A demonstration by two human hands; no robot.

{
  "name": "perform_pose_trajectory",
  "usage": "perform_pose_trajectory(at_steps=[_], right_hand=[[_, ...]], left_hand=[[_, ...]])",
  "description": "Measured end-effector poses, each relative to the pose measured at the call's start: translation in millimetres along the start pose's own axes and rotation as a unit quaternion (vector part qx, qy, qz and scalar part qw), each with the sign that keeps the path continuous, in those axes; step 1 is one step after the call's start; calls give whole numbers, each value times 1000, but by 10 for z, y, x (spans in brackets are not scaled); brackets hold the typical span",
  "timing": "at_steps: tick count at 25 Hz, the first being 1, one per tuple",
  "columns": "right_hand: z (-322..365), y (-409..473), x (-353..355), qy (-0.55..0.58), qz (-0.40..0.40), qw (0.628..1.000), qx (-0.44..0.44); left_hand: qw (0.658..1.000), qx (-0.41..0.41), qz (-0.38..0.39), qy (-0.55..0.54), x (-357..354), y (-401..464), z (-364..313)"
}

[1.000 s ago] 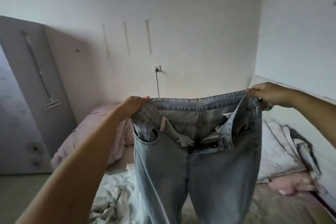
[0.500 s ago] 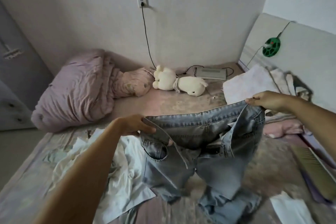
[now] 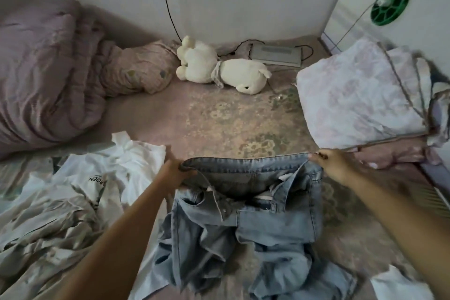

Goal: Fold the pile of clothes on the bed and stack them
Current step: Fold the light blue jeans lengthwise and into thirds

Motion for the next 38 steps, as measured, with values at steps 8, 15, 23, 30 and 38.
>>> perform_pose_trajectory(at_steps=[8, 15, 23, 30, 38], right_hand=[[-572, 2067, -824, 252, -83, 963, -52], [-1011, 3434, -1465, 187, -146, 971, 17], [-1810, 3379, -2885, -183, -40, 980, 71], [-1420, 3245, -2903, -196, -125, 954, 189], [-1520, 2732, -3209, -384, -51, 778, 495]], left_hand=[[990, -32, -134, -16, -492, 2164, -437], [967, -62, -248, -19, -918, 3505, -492], [878, -237, -180, 375, -2365, 3996, 540], [858, -268, -240, 367, -2418, 4101, 574], [871, -232, -218, 374, -2388, 4107, 538]])
Point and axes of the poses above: each hand's wrist, its own y-axis towards the middle knuckle, its own x-axis out of the back of the hand, z = x × y, the point moved 1 cm from there along y, towards the middle knuckle, and after that the axes turned 11 degrees about x, right-handed, at the moved point
